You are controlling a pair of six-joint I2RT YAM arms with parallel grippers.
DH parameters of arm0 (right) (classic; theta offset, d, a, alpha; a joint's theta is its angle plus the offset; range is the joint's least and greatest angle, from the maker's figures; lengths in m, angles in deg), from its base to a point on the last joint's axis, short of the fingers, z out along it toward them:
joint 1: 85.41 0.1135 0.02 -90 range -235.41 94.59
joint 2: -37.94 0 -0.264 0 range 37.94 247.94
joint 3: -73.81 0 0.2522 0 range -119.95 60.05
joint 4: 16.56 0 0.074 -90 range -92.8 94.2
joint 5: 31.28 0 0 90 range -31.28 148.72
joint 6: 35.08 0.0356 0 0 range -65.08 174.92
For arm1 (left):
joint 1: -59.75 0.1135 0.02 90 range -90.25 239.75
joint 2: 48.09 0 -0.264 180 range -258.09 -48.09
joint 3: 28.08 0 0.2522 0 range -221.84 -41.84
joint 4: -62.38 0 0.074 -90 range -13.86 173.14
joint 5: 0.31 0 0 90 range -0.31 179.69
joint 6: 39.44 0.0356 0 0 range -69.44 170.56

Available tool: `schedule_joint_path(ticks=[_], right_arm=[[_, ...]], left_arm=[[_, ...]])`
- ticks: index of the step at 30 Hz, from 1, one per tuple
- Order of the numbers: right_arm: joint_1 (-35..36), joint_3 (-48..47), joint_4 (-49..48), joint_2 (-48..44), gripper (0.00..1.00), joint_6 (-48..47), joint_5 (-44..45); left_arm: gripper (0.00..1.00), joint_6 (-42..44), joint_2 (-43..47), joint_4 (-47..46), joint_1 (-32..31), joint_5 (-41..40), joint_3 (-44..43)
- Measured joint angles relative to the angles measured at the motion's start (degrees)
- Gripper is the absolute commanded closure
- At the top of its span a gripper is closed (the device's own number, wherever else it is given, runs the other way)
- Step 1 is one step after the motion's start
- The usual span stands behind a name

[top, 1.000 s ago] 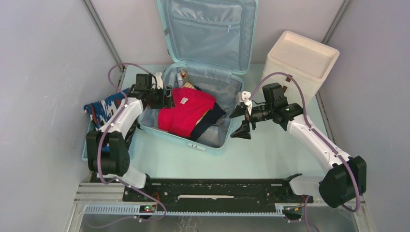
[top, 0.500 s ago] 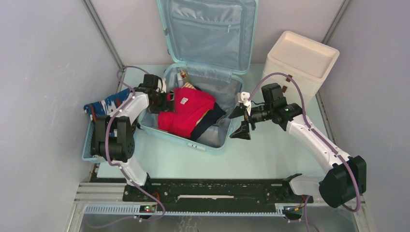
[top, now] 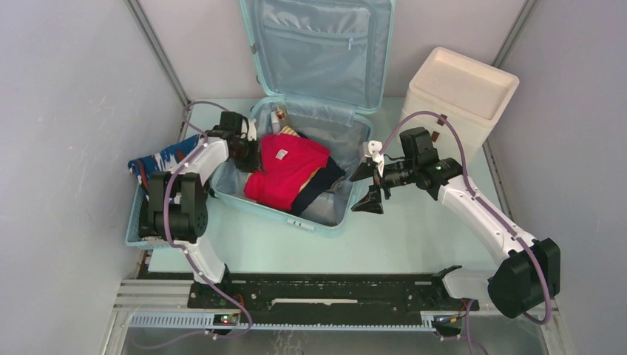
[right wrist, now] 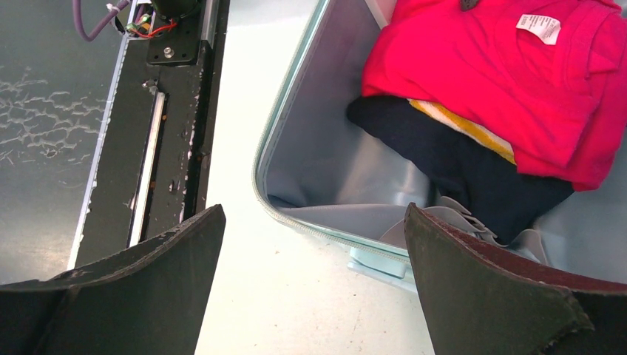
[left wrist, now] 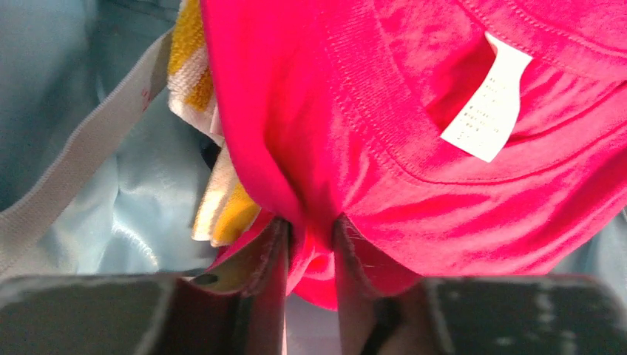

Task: Open, take out, and arrange the luggage
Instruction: Pick up the clothes from the luggage, then place the clothes in the luggage.

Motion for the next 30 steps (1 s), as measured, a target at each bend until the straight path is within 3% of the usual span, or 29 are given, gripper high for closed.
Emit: schedule_joint_path(ticks=[2, 5, 14, 16, 20, 22, 30], right_arm=[[0.0, 0.0, 0.02, 0.0, 0.0, 0.0, 0.0], [-0.02, 0.0, 0.02, 0.0, 0.0, 0.0, 0.0], [0.0, 0.0, 0.04, 0.0, 0.0, -0.11, 0.2], [0.0, 0.0, 0.04, 0.0, 0.0, -0.15, 0.2], [0.0, 0.0, 0.09, 0.0, 0.0, -0.17, 0.2], [0.0, 0.0, 0.17, 0.0, 0.0, -0.2, 0.2], [0.0, 0.0, 0.44, 0.2, 0.0, -0.13, 0.22]], left_arm=[[0.87, -0.02, 0.2, 0.11, 0.0, 0.5, -0.26], [0.93, -0.39, 1.51, 0.22, 0.0, 1.05, -0.26], [0.97, -4.42, 11.96, -1.9, -0.42, 5.22, -0.26], [0.91, -5.14, 13.2, -2.29, -0.52, 5.92, -0.59], [0.6, -5.62, 12.87, -2.49, -0.55, 6.49, -1.01], [0.5, -5.33, 12.31, -1.92, -0.55, 5.57, -1.01], [0.3, -1.95, 16.39, -1.79, -0.52, -1.11, 0.26]])
